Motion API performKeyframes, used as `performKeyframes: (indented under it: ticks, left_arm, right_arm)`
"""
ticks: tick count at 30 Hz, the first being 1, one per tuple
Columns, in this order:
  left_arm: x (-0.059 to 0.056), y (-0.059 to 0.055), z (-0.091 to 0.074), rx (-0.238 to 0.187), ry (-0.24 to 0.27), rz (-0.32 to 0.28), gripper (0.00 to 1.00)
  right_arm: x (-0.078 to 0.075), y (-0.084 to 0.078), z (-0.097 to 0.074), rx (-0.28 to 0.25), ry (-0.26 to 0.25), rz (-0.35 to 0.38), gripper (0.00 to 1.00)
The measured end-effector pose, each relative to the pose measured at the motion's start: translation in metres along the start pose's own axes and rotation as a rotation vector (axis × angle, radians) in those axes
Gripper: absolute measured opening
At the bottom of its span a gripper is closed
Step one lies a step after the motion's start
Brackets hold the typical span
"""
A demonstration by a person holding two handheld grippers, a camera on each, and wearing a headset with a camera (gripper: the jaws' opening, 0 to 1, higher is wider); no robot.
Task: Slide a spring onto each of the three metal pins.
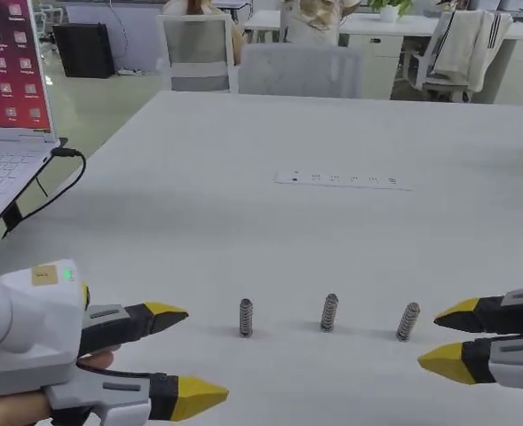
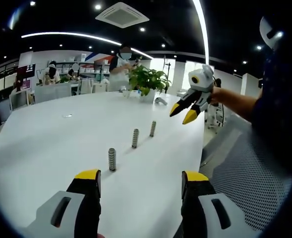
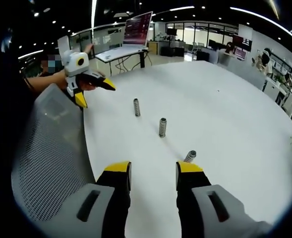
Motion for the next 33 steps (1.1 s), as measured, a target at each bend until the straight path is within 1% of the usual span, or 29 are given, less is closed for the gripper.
performKeyframes:
  ticks: [2,7,11,18,20,21,25,28,33]
  left_arm:
    - [0.0,0.001,0.0,-0.001,-0.001,0.0,0.61]
    - [0.001,0.001,0.0,0.003,0.0,-0.001,0.62]
    - [0.003,0.0,0.0,0.003,0.004,-0.008,0.62]
    - [0.004,-0.002,0.002,0.004,0.01,-0.02,0.64]
    - [0.005,-0.004,0.003,0.004,0.014,-0.025,0.65]
    - [0.005,-0.004,0.003,0.005,0.015,-0.026,0.65]
    - [0.006,-0.005,0.003,0.009,0.017,-0.031,0.67]
    - [0.007,-0.006,0.004,0.01,0.022,-0.037,0.68]
    - [0.007,-0.007,0.004,0.012,0.027,-0.042,0.71]
  right_arm:
    - [-0.003,-0.003,-0.002,-0.015,-0.014,0.008,0.37]
    - [-0.007,-0.01,-0.004,-0.039,-0.031,0.029,0.39]
    - [-0.008,-0.014,-0.006,-0.071,-0.03,0.04,0.42]
    - [-0.009,-0.021,-0.005,-0.092,-0.029,0.049,0.5]
    - [-0.011,-0.022,-0.006,-0.11,-0.032,0.047,0.53]
    - [-0.013,-0.023,-0.006,-0.12,-0.032,0.059,0.54]
    - [-0.013,-0.025,-0.005,-0.128,-0.034,0.053,0.58]
    - [-0.014,-0.027,-0.005,-0.141,-0.035,0.07,0.64]
    - [-0.014,-0.029,-0.005,-0.142,-0.039,0.08,0.68]
Point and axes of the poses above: the centre of the closed fingertips' face, and the gripper's own axes: z roughly forward along the fingers, x roughly to its left, y roughly out of its top, the point moved 6 cm from there along -z, roughly backward along the fingers, and after that the axes turned 3 degrees about -x, right-handed, at the moved point
